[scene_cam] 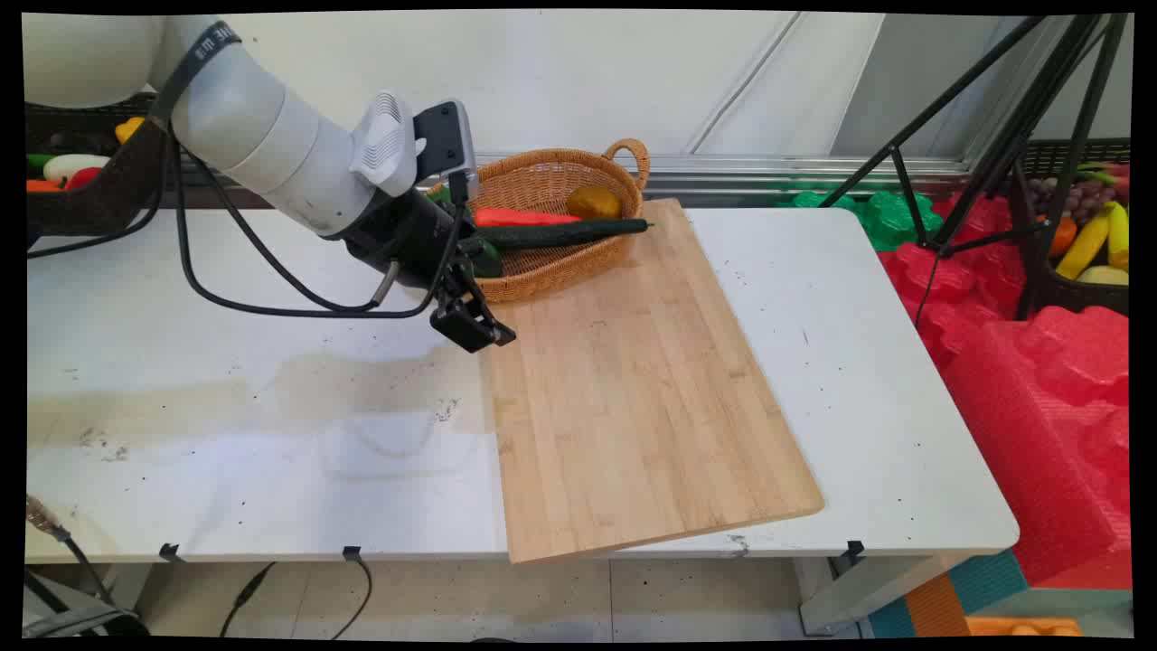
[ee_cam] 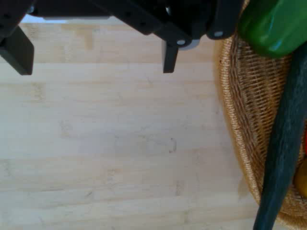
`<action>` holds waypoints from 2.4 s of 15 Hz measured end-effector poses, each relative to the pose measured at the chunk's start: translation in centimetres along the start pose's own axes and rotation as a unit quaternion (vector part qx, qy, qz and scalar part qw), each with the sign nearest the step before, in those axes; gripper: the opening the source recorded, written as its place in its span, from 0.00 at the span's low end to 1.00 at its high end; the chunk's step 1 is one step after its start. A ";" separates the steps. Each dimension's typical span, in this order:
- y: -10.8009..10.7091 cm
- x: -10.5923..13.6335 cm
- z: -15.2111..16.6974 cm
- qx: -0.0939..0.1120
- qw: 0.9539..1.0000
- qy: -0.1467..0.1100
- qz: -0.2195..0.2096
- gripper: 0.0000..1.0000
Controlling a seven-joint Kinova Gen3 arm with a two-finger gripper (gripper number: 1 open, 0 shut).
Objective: Pick up the cucumber from the vegetable basket
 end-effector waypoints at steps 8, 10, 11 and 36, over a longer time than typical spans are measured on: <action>-0.9 0.5 -0.2 0.013 1.000 0.004 -0.008 1.00; -1.4 0.9 -0.3 0.020 1.000 0.008 -0.012 1.00; -1.7 1.2 -0.4 0.025 1.000 0.011 -0.014 1.00; -15.9 5.9 8.3 0.080 0.994 -0.045 0.062 1.00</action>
